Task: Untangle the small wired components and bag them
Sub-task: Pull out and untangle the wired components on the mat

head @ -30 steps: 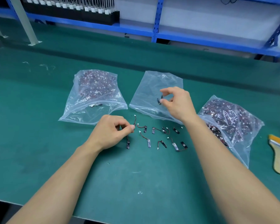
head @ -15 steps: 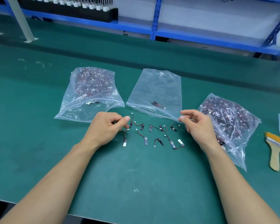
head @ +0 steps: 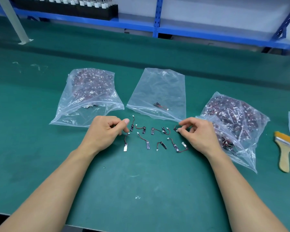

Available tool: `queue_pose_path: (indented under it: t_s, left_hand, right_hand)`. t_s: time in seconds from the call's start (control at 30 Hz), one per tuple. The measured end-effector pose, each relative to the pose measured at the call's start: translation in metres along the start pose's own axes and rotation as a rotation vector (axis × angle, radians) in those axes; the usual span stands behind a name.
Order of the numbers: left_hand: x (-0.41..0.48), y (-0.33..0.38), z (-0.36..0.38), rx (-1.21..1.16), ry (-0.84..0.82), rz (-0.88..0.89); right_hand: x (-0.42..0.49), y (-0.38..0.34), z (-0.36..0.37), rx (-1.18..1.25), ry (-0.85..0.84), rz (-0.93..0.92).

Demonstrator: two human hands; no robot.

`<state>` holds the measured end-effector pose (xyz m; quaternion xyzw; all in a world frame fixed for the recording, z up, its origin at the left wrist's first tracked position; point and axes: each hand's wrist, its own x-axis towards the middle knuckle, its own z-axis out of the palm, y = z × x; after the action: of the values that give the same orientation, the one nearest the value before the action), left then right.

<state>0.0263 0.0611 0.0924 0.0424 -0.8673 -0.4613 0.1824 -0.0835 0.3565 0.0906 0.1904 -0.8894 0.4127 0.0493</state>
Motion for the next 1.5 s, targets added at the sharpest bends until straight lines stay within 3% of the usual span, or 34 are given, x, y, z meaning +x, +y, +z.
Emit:
queue_pose_path:
  t_s: [0.43,0.83,1.5]
  left_hand:
    - [-0.0002,-0.0010,0.0001,0.000,-0.009,-0.006]
    - [-0.0006,0.0003,-0.0004,0.007,-0.015,-0.006]
    - [-0.0004,0.0015,-0.0001,0.012,-0.019,-0.019]
  right_hand:
    - [-0.0009,-0.0029,-0.0005,-0.166,-0.007,-0.075]
    - [-0.0004,0.0013,0.0023,-0.018,0.006,0.013]
    - [0.0007,0.0003,0.0035,0.015,0.030,0.058]
